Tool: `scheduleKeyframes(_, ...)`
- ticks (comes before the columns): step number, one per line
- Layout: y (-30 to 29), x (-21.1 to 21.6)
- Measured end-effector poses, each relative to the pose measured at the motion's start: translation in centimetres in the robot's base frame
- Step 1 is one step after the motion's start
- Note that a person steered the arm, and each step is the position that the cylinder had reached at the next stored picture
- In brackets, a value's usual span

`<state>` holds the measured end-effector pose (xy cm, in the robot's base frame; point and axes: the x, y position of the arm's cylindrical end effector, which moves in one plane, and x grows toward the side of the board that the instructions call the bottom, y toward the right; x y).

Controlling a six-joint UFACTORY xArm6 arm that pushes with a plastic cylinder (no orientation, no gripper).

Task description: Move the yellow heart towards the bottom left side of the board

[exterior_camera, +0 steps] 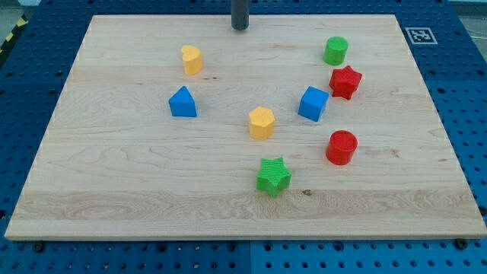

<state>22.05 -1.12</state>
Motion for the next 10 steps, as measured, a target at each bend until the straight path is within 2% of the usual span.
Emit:
scheduleKeyframes(7,-2.4,1.4)
scheduleKeyframes(10,-5.6,4.1)
